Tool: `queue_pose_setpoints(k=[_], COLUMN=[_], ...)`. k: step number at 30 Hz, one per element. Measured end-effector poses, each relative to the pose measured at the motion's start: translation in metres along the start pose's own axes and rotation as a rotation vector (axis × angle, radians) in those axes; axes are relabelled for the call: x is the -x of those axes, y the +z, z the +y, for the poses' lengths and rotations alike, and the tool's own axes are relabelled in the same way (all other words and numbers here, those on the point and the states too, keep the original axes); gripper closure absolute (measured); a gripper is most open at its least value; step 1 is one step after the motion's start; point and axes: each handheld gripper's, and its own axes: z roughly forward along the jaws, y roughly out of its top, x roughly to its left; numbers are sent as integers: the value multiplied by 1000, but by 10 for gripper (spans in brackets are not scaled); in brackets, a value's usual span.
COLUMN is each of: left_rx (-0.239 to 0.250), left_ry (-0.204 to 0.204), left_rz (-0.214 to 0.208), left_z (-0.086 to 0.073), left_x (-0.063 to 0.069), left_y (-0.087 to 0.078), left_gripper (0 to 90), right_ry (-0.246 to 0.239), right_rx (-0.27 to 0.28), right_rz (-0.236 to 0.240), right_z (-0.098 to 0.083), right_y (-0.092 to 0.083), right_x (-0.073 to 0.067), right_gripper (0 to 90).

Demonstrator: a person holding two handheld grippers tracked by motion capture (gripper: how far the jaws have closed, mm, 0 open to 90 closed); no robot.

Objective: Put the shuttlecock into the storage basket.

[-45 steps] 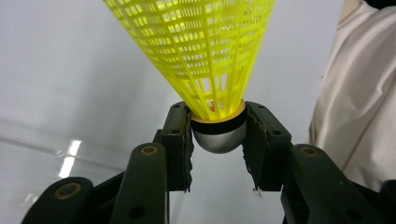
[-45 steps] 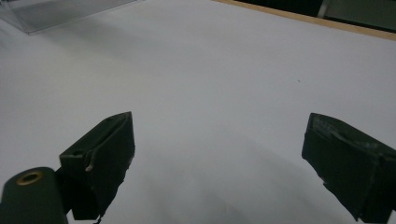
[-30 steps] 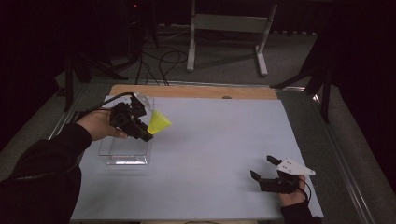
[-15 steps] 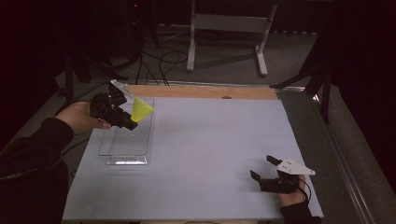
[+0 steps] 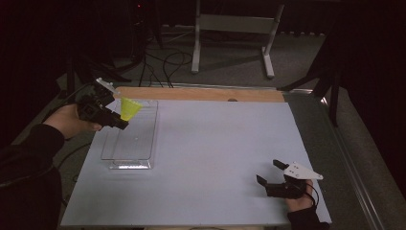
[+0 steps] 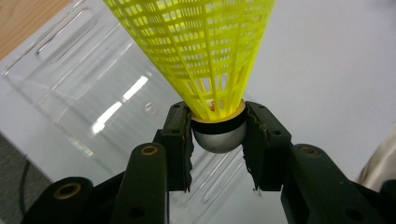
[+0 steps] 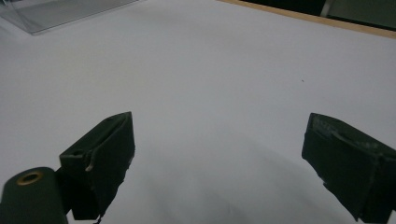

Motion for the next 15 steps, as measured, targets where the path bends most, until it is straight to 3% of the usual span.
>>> queue_pose_setpoints(k=[9, 10, 12, 15], left_rx=[0, -10, -14, -33], left_ry=[-135, -183, -199, -284], left_rz=[22, 28, 26, 34], left_z=[-19, -24, -27, -36], left_x=[-13, -16, -18, -22], left_y=[-1, 1, 2, 10], left_gripper=[644, 644, 644, 643], right_ry=[-1, -2, -1, 1], right_rx=[-4, -7, -7, -10], right_rz=[1, 1, 1, 0], right_z=[0, 0, 0, 0], right_y=[1, 1, 1, 1], right_x=[0, 0, 0, 0], right_gripper=[98, 98, 98, 98])
